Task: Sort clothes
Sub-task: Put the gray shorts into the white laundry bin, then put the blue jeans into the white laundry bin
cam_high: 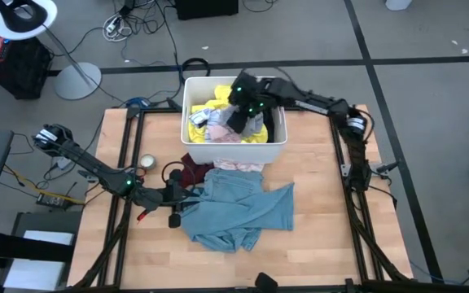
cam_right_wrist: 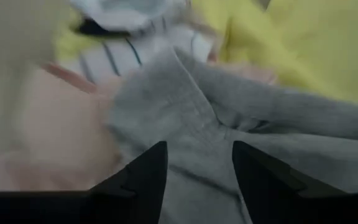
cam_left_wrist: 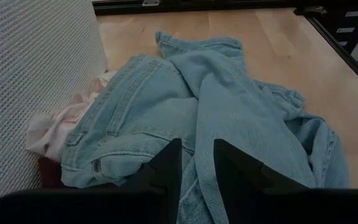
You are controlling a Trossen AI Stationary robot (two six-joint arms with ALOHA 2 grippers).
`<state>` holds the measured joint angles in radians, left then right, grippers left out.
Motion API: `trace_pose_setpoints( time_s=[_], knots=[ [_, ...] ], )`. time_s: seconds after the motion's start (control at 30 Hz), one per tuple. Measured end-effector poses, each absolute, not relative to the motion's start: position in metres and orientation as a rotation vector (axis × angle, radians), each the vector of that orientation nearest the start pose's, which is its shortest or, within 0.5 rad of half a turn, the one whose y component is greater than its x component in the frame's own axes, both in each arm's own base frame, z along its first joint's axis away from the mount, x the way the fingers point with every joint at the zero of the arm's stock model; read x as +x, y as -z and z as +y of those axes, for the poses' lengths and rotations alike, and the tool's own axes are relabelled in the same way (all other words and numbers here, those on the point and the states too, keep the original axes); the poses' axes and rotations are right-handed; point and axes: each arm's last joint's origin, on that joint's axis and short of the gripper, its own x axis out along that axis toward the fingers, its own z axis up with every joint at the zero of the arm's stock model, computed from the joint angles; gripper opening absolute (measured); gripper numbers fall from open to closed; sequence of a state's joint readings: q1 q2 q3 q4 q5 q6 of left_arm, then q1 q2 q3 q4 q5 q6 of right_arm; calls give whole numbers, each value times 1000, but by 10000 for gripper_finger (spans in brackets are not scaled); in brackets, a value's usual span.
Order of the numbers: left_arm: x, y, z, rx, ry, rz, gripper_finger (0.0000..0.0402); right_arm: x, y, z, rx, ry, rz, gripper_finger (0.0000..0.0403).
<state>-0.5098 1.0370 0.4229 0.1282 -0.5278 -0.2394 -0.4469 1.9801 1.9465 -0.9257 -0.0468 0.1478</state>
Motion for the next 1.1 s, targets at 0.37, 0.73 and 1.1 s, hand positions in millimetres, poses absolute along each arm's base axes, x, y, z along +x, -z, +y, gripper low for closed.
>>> trace_pose_setpoints(
  time_s=[0.37, 0.73, 1.1],
  knots=[
    [184, -195, -86, 4, -68, 415, 99, 337, -402, -144, 296, 456, 722, 183],
    [184, -195, -86, 0, -69, 415, 99, 323, -423, -72, 227, 340, 770, 176],
    [184, -195, -86, -4, -66, 415, 99, 330, -421, 2, 116, 194, 800, 175]
  ],
)
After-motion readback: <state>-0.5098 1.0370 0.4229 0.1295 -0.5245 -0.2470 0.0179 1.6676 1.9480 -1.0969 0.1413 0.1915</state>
